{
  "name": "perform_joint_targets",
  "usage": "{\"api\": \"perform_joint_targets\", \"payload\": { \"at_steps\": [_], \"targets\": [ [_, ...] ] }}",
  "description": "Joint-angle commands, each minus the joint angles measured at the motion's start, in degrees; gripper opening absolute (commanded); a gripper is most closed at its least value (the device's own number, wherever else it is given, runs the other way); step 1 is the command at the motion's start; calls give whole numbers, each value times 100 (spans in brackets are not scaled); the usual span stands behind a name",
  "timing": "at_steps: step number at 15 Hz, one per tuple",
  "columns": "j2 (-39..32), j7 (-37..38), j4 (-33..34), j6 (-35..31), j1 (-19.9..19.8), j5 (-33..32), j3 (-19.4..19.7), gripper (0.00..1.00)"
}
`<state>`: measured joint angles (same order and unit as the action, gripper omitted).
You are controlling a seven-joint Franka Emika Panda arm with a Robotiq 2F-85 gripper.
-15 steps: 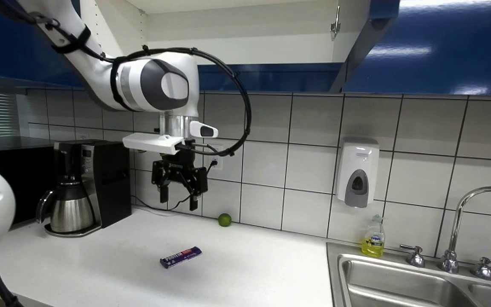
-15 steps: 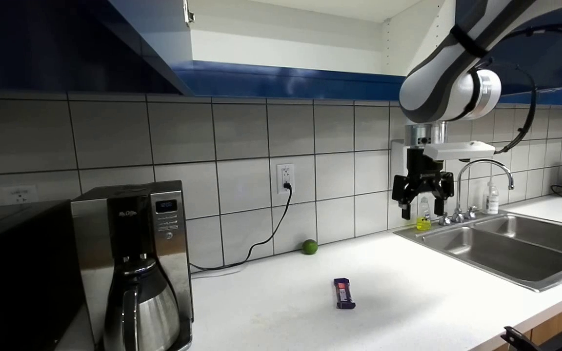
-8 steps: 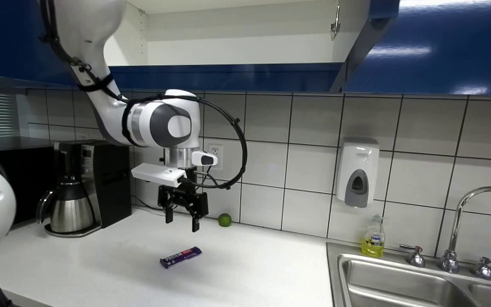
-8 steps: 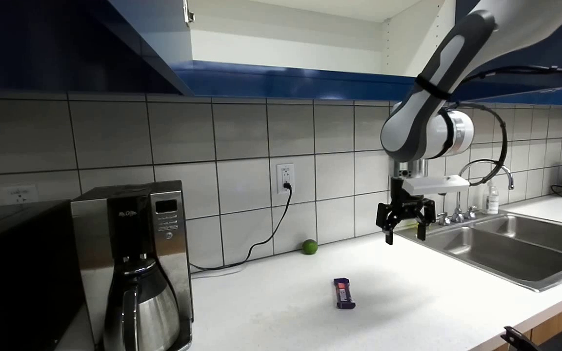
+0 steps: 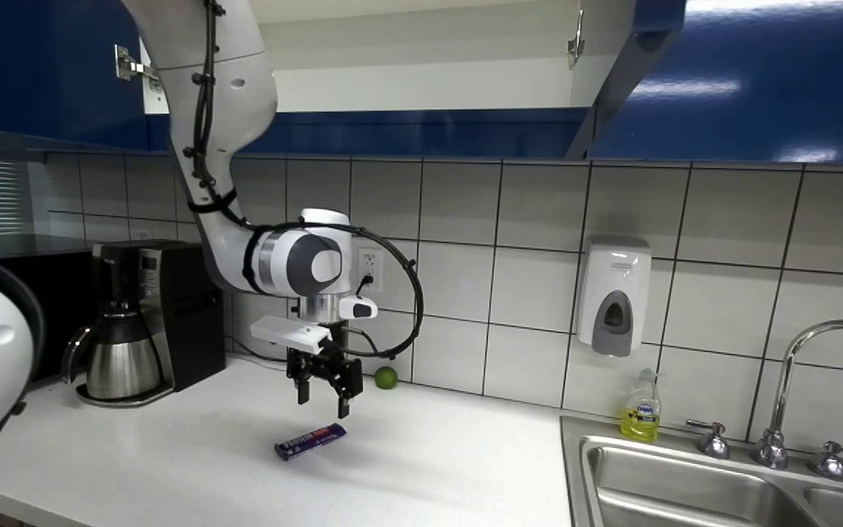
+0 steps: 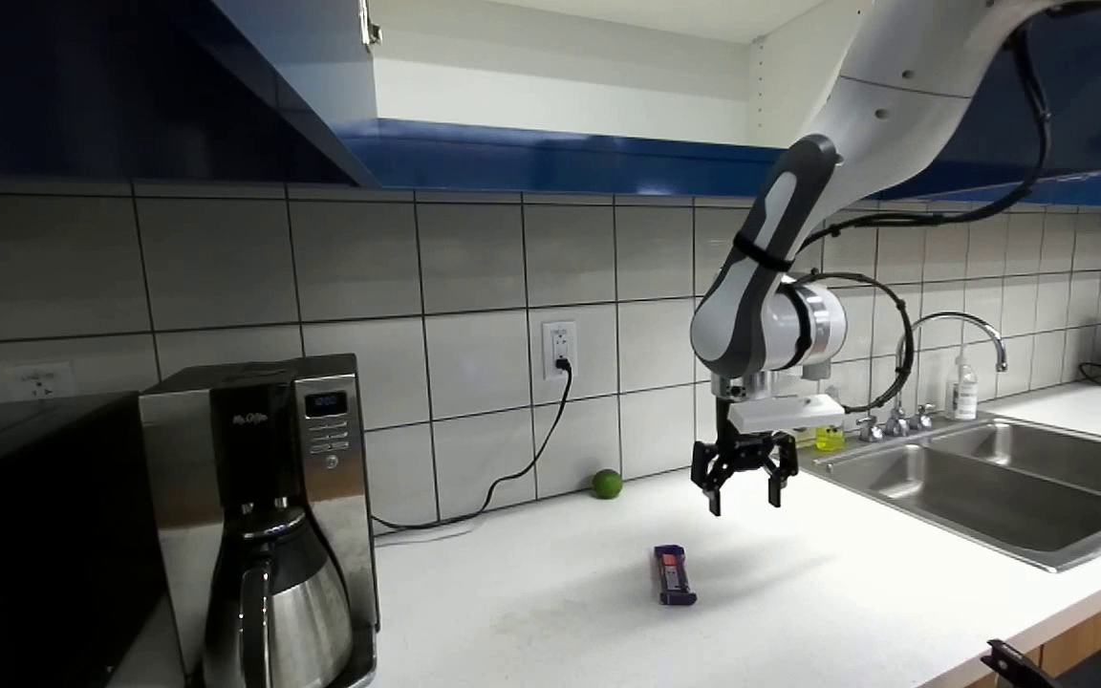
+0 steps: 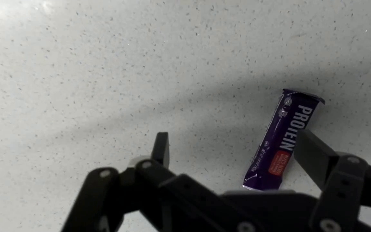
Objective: Put the purple pack inside the cabinet
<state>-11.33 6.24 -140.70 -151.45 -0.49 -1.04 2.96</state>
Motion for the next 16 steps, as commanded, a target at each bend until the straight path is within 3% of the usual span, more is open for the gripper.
{"api": "perform_joint_targets", "payload": {
  "at_steps": [1,4,16],
  "targets": [
    [-792,228,753,2,99,31,-40,100],
    [-1137,129,1111,86,163,51,-71,100],
    [-1087,117,1051,39,178,34,-69,100]
  ]
}}
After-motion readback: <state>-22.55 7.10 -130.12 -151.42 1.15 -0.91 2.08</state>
